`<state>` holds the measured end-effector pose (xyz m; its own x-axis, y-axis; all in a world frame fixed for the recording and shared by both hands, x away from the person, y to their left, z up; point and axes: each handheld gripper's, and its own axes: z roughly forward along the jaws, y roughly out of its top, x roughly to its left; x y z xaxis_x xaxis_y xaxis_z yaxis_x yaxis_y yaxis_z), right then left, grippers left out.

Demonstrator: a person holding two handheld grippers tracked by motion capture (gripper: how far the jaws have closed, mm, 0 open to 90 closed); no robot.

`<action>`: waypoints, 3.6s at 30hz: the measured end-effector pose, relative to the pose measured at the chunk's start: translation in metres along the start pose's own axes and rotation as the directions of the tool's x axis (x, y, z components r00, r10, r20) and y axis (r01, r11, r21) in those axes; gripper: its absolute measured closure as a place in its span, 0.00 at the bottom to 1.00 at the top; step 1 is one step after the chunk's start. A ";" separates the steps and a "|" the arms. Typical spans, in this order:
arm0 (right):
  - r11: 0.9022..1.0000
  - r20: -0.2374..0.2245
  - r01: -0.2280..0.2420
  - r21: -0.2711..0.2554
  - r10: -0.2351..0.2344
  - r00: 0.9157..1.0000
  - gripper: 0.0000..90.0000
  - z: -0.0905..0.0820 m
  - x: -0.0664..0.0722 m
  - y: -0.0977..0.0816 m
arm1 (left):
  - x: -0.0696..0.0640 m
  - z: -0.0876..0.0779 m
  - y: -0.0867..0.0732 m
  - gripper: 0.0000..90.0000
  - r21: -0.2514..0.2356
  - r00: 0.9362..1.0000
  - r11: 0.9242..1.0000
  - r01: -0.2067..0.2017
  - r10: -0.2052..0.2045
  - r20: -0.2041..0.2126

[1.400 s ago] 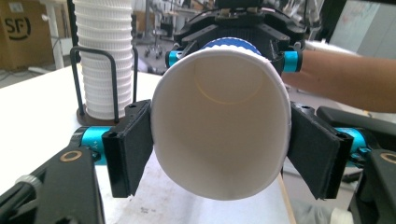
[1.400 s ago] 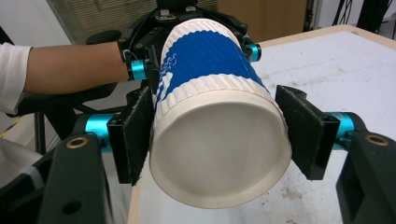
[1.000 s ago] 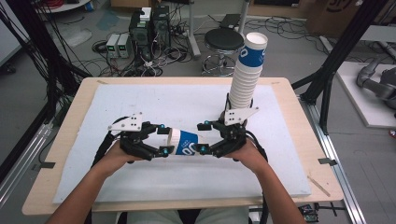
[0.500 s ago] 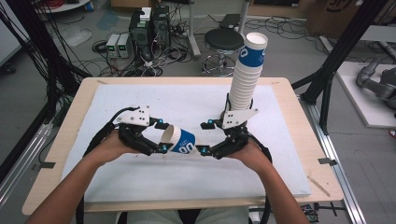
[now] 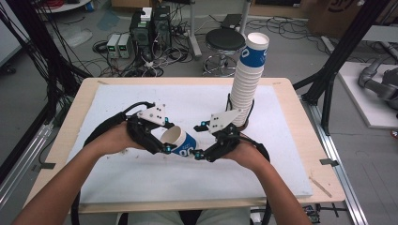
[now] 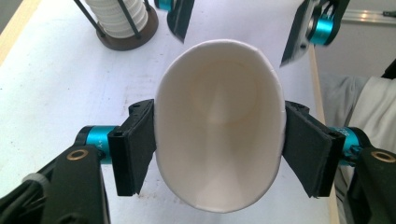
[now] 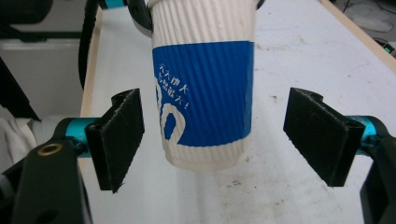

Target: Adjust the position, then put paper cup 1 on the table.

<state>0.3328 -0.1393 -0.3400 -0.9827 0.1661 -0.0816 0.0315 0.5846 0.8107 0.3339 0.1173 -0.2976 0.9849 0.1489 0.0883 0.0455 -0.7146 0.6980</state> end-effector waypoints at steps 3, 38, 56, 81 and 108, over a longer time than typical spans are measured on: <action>1.000 -0.006 0.020 0.022 -0.020 1.000 0.23 0.007 0.001 0.003 | 0.000 0.001 0.003 0.34 0.021 1.000 1.000 -0.007 0.007 0.007; 0.999 -0.054 -0.030 0.045 0.032 0.998 0.32 0.027 -0.002 -0.006 | 0.001 -0.004 -0.003 0.23 -0.223 0.994 0.969 0.107 -0.105 0.023; 0.970 0.067 -0.165 -0.179 0.180 0.981 0.32 -0.006 -0.016 -0.038 | -0.001 -0.024 -0.080 0.20 -0.632 0.930 0.748 0.203 -0.349 -0.114; 0.922 0.159 -0.209 -0.326 0.271 0.949 0.32 -0.008 -0.014 -0.067 | -0.020 -0.004 -0.158 0.21 -0.668 0.821 0.722 0.179 -0.484 -0.303; 0.905 0.187 -0.226 -0.360 0.307 0.933 0.32 -0.003 -0.021 -0.070 | -0.018 0.000 -0.158 0.21 -0.661 0.819 0.729 0.180 -0.483 -0.309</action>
<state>0.3512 -0.1862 -0.3930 -0.8733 0.4830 0.0642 0.1846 0.2060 0.9610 0.3091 0.2279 -0.4098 0.7331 0.6786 -0.0448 0.0999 -0.0422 0.9941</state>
